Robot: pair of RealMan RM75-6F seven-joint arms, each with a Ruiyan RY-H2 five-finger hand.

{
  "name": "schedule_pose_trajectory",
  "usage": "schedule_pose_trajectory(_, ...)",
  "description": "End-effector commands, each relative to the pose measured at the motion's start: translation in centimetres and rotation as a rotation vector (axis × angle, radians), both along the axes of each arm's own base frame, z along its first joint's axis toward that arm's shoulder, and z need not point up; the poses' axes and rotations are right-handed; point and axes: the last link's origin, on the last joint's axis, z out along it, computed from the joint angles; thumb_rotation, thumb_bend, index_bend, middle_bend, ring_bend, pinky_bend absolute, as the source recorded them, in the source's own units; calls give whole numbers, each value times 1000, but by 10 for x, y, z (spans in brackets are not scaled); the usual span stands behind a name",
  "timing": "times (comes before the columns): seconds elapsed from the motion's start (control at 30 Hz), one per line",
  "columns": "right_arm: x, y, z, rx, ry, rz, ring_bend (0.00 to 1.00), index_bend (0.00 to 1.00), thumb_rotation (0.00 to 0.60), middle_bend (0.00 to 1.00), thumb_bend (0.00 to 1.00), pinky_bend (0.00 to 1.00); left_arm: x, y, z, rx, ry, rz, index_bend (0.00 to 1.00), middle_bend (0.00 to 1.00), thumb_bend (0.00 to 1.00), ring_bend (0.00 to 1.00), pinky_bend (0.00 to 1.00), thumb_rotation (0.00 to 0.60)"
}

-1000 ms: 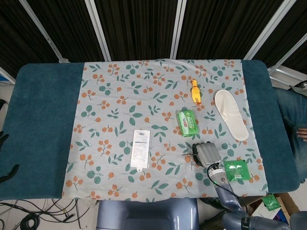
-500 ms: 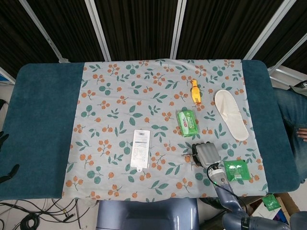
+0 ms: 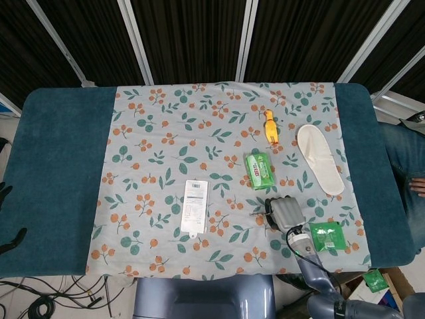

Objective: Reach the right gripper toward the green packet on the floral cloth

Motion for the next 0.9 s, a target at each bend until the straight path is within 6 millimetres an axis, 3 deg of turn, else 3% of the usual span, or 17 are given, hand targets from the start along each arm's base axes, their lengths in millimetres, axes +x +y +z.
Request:
schedule_pose_trajectory(0.03, 2, -1, 2, -2, -8, 0, 552, 620, 600, 522, 397, 448, 0, 0, 0, -1, 0, 0, 59, 34, 275, 0, 0, 600)
schedule_pose_trajectory(0.33, 21, -14, 27, -32, -46, 26, 552, 619, 600, 522, 396, 448, 0, 0, 0, 0, -6, -3, 59, 34, 274, 0, 0, 600)
schedule_pose_trajectory(0.73, 104, -59, 121, -110, -169, 113, 552, 620, 600, 522, 397, 448, 0, 0, 1, 1, -14, -2, 59, 34, 275, 0, 0, 600)
schedule_pose_trajectory(0.9, 129, -65, 153, -98, -216, 88, 552, 620, 600, 522, 396, 448, 1, 0, 0, -2, -14, -3, 59, 34, 274, 0, 0, 600)
